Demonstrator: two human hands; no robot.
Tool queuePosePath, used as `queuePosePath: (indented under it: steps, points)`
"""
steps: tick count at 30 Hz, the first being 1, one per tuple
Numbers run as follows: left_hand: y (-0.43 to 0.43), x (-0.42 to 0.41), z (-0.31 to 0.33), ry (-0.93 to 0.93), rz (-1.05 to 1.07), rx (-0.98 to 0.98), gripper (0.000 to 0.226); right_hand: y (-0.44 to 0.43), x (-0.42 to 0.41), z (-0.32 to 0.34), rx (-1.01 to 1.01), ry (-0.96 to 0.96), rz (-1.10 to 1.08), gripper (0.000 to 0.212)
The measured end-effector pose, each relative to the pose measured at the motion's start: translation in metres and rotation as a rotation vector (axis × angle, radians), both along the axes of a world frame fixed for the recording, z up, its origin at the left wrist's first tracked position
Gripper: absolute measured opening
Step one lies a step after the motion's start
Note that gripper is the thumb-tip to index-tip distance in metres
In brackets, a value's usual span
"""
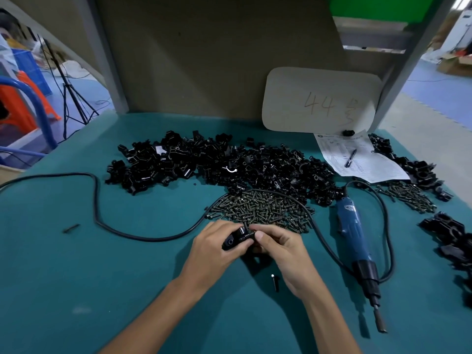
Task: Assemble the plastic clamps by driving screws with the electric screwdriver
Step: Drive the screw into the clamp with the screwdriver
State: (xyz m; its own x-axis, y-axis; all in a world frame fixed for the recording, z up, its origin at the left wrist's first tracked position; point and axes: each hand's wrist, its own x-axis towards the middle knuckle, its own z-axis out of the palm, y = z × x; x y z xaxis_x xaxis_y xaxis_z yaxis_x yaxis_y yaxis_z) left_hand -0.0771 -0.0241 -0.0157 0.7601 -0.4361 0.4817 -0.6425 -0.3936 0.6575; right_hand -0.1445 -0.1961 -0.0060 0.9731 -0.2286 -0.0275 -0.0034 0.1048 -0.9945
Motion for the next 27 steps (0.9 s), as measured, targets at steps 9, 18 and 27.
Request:
queuePosePath:
  steps: [9, 18, 27]
  points:
    - [0.001, -0.003, 0.001, -0.04, -0.011, 0.057, 0.038, 0.0, 0.001, -0.003, -0.23, -0.025, 0.001, 0.016]
    - [0.002, -0.002, 0.0, -0.097, -0.032, 0.088, 0.032, 0.005, -0.003, -0.005, -0.416, -0.055, 0.007, 0.025]
    - [0.001, -0.001, -0.003, -0.132, -0.005, 0.112, 0.039, -0.008, -0.009, 0.012, -0.747, -0.058, -0.139, 0.02]
